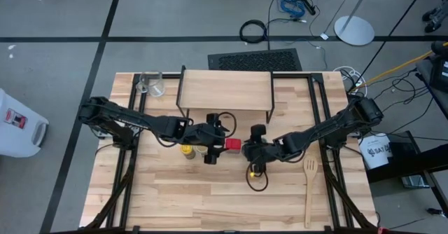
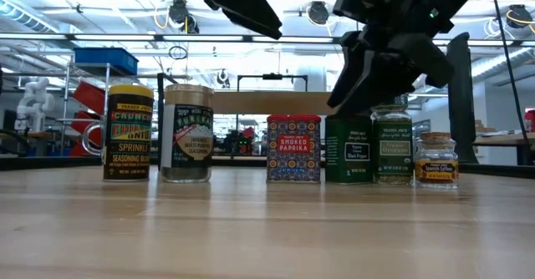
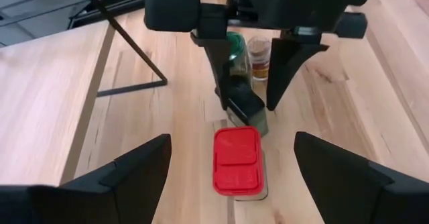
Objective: Shelf spices
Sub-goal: Adjust the black seasoning can, then put the gold seasoning bottle on the shelf
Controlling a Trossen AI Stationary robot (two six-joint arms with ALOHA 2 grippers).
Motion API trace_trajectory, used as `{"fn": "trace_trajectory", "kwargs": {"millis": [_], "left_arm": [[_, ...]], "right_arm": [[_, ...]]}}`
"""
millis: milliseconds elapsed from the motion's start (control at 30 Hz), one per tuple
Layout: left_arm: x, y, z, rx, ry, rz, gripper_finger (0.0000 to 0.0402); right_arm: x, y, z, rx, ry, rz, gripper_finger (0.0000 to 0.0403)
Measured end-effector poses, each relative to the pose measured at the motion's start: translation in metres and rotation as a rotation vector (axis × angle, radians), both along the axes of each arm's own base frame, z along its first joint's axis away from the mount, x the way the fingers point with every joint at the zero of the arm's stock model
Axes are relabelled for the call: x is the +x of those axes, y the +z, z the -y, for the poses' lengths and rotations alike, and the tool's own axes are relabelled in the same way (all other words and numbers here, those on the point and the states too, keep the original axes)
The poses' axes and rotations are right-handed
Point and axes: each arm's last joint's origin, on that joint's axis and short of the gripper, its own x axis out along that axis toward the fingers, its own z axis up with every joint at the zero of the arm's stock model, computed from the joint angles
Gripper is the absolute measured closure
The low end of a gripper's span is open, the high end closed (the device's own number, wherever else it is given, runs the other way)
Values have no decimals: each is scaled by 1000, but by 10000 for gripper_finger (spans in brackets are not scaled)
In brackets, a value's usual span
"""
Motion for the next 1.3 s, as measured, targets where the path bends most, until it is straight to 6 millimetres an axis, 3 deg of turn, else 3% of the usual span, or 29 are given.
{"fn": "trace_trajectory", "kwargs": {"millis": [567, 800, 1300], "left_arm": [[0, 0, 0, 1, 0, -4, 77], [0, 0, 0, 6, -2, -4, 77], [-4, -4, -1, -4, 19, -50, 77]], "right_arm": [[1, 0, 4, -1, -21, 4, 186], [7, 8, 1, 25, -12, 93, 186], [11, 61, -5, 264, -180, 3, 186]]}}
